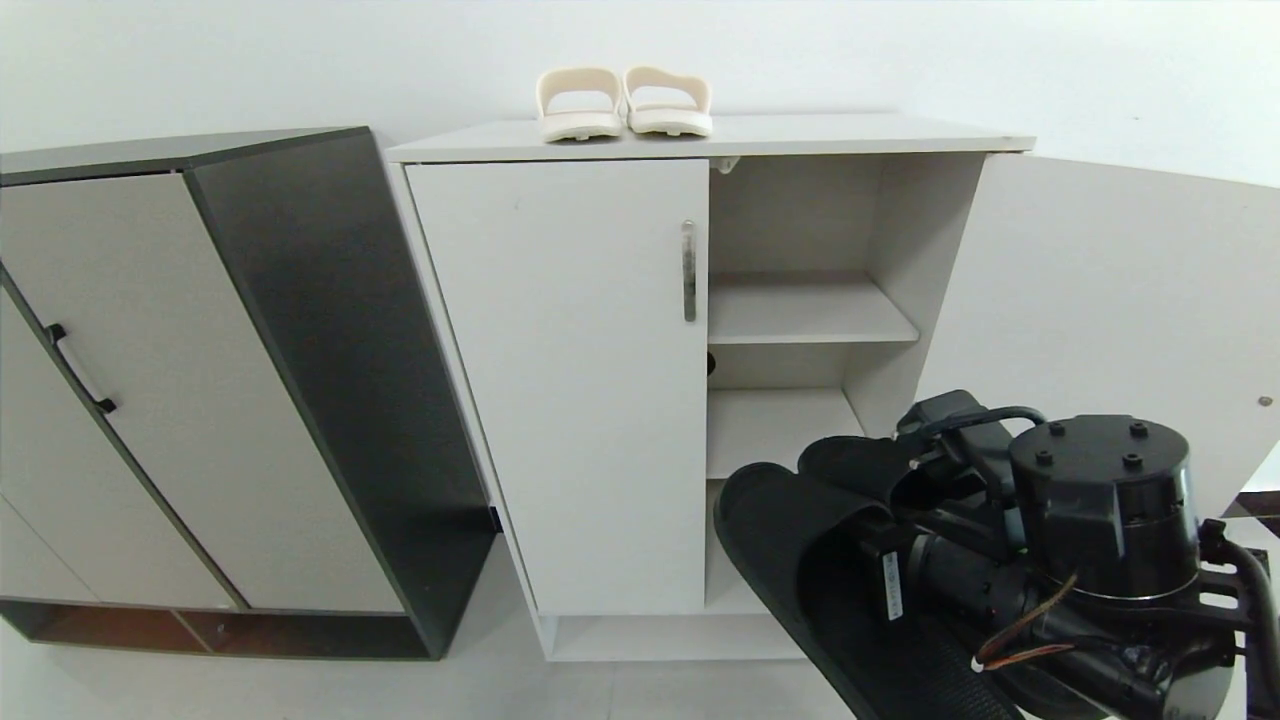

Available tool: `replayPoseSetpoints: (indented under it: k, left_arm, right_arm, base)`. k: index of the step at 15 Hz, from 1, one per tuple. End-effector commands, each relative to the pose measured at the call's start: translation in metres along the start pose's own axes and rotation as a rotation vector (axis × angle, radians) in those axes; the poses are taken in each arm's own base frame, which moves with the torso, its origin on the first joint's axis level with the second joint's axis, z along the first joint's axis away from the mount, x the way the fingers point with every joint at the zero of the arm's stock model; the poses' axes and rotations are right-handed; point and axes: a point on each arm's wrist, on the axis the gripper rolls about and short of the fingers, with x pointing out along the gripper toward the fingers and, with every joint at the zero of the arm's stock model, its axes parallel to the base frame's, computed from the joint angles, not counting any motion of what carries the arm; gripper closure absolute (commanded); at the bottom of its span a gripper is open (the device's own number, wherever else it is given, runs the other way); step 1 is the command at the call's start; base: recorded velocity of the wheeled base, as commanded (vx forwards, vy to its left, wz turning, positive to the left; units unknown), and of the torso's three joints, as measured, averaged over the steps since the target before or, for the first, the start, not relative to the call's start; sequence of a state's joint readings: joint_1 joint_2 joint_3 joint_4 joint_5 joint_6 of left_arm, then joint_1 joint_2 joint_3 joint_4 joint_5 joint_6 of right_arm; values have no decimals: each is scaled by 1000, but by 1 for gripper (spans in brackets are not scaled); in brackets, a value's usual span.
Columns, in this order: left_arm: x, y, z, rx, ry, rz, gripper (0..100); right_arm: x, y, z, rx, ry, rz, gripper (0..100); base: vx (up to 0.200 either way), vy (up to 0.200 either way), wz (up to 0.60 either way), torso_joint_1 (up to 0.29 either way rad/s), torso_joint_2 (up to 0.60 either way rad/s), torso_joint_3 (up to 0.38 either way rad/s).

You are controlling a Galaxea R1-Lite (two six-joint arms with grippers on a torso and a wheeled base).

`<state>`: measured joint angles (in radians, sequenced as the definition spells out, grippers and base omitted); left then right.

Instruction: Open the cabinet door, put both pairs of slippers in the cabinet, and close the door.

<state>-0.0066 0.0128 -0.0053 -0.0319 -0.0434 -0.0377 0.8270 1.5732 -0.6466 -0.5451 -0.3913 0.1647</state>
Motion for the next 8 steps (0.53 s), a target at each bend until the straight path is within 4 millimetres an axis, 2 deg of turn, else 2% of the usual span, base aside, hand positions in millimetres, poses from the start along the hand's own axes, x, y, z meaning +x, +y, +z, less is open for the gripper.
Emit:
replayPoseSetpoints:
  k: [1,3,4,5,8]
  left_arm:
    - [-1,0,-1,4,10,21,100]
    - [-1,3,-3,32,17,146,100]
    - [-1,2,-5,46,26,110,100]
    - [0,0,-5,50,28,-3,100]
    - [-1,0,-5,56,28,-5,100]
  right_arm:
    - [3,3,-3,-11,14,3,100]
    - [9,5,-8,-16,28,1,100]
    - [11,6,-10,-18,32,2,100]
    - [13,7,-10,-17,25,3,100]
    - [13,10,-9,-14,10,9,100]
  base:
    - [0,0,0,0,0,0]
    - [0,0,0,0,0,0]
    - [0,0,0,0,0,0]
    - [0,0,0,0,0,0]
    - [0,0,0,0,0,0]
